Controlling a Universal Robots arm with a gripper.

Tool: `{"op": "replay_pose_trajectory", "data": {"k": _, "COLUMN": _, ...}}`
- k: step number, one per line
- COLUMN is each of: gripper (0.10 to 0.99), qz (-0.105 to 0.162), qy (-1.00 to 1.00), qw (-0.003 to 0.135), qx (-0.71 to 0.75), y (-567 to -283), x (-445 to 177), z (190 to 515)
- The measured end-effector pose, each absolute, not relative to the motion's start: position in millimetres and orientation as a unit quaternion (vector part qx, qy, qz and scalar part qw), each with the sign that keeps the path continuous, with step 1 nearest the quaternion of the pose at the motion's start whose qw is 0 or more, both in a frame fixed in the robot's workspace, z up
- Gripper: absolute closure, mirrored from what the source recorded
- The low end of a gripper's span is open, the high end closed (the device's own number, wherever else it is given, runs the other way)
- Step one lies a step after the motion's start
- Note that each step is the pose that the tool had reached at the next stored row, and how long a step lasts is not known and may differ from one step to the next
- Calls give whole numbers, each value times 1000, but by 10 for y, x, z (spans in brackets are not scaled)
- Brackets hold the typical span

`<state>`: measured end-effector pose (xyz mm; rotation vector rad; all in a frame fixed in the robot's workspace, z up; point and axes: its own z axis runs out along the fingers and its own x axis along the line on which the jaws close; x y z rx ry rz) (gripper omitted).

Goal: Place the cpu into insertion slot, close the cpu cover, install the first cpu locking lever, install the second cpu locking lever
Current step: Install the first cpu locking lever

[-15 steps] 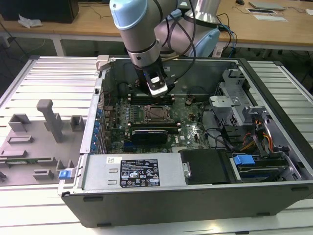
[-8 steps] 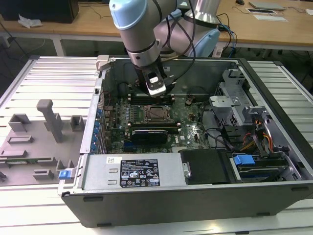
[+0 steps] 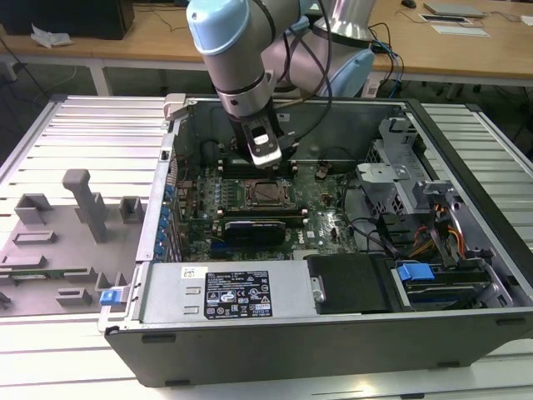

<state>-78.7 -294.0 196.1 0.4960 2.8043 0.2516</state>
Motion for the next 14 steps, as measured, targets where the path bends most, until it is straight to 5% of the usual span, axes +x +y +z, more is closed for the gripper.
{"op": "replay_pose_trajectory", "data": {"k": 14, "gripper": 980, "qz": 87, "qy": 971, "qw": 141, "qx": 172, "y": -2940, "x": -787, "z": 1978}}
